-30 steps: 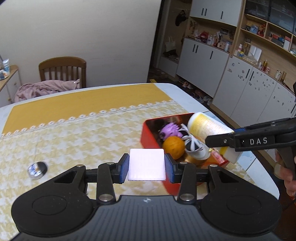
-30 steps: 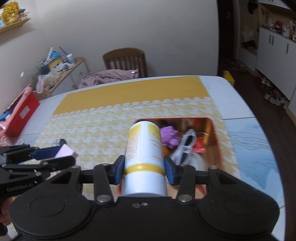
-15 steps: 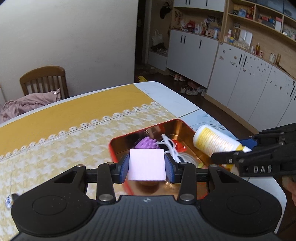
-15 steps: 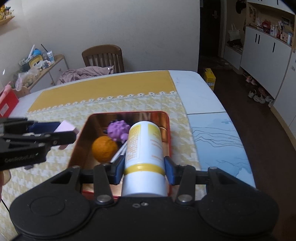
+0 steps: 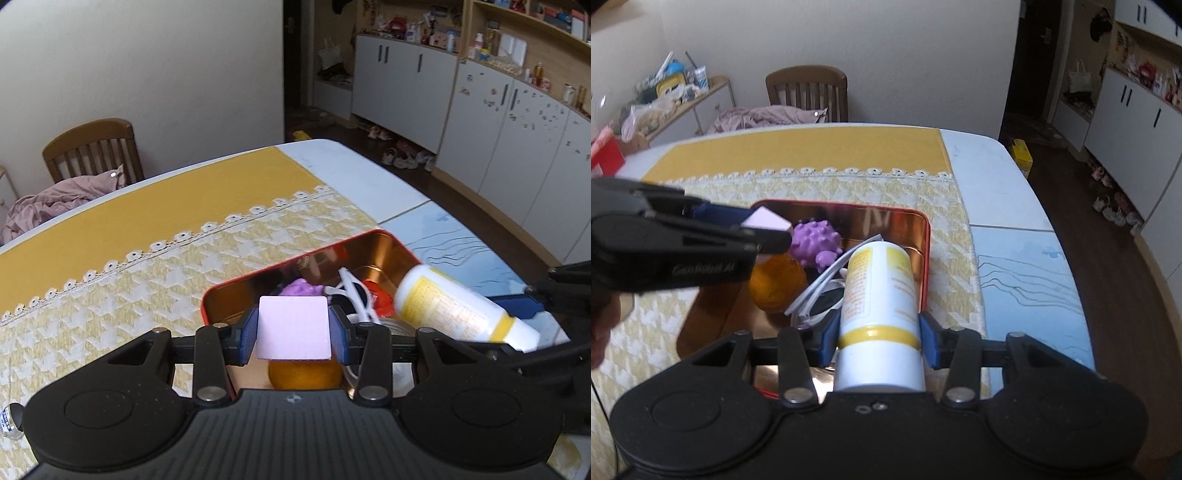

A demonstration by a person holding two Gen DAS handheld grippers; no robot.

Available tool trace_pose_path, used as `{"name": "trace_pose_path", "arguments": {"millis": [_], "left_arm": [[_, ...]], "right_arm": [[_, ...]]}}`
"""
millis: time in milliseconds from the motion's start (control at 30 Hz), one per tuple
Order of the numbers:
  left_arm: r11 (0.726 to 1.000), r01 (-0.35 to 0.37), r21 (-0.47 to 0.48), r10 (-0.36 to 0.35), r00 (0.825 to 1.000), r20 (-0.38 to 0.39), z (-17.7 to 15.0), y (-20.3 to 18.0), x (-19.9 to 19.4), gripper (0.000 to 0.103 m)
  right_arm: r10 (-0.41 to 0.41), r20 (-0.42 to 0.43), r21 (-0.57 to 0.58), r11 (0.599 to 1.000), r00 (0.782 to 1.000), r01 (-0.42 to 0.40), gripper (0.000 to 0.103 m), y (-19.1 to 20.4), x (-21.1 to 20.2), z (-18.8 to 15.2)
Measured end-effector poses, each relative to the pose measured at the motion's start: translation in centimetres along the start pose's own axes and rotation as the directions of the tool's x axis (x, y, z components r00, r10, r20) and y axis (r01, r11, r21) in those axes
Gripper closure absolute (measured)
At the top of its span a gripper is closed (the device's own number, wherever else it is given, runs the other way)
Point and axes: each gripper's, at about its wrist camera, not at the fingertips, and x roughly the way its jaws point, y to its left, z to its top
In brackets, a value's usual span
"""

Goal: Organize rigid objects
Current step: 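Carry the bottle and note pad into the red tin box and open both tools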

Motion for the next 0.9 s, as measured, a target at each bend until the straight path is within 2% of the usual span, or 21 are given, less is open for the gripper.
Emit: {"name": "trace_pose_path", "arguments": {"millis": [400,900], "left_arm": [[1.000,-0.029,-0.011,0.029,0.999,-0.044,0.3,0.2,2.4,0.063],[0.998,-0.001,-0.067,-0.004,0.997,-0.075,0.0,1.1,3.2,0.061]], "right_arm": [[-0.001,-0.013,-0.050,0.999,1.000,0.001,0.059,0.7,1.2,0.2],[-0.013,0.014,-0.004,1.000,1.000,0.013,0.054,0.0,0.4,0.2]]}}
